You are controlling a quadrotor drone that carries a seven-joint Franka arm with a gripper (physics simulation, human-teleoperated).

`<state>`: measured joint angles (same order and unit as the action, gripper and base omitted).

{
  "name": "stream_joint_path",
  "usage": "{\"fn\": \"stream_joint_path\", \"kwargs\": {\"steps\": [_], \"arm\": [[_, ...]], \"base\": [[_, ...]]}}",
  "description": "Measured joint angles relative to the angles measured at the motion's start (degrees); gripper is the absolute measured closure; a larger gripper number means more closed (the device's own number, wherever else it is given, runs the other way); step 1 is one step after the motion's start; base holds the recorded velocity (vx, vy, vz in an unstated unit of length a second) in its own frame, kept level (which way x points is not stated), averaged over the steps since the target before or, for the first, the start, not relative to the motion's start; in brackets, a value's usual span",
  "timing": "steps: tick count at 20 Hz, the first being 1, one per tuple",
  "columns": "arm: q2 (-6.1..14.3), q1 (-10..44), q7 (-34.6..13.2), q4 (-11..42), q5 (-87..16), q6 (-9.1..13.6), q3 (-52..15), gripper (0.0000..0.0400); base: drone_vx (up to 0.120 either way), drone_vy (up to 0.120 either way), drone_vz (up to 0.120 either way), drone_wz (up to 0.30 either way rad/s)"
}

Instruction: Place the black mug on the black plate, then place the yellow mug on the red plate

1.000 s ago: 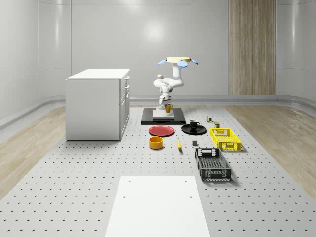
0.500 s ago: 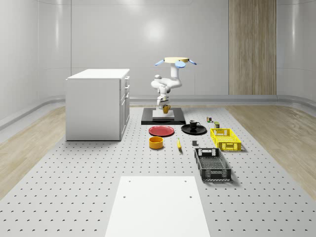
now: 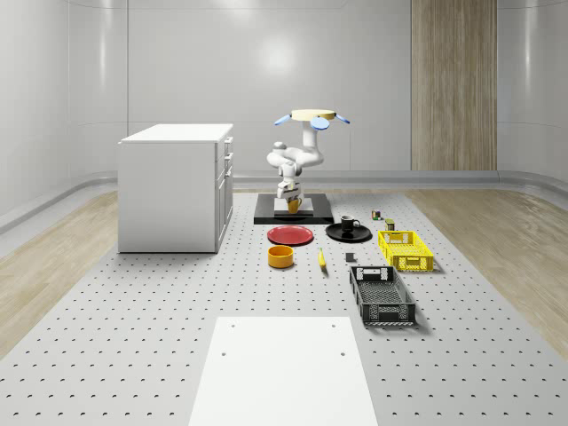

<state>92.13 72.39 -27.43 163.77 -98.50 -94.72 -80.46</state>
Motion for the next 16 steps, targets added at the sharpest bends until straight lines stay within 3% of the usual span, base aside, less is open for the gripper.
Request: {"fn": "stream_joint_path", "kwargs": {"steps": [10,16], "arm": [[0.0,0.0,0.0,0.0,0.0,0.0,0.0,0.0290],[-0.3,4.2,-1.8,-2.4,0.5,0.1,-0.4,0.0290]], "base": [[0.120,0.000,0.000,0.000],[0.000,0.000,0.000,0.000]]}}
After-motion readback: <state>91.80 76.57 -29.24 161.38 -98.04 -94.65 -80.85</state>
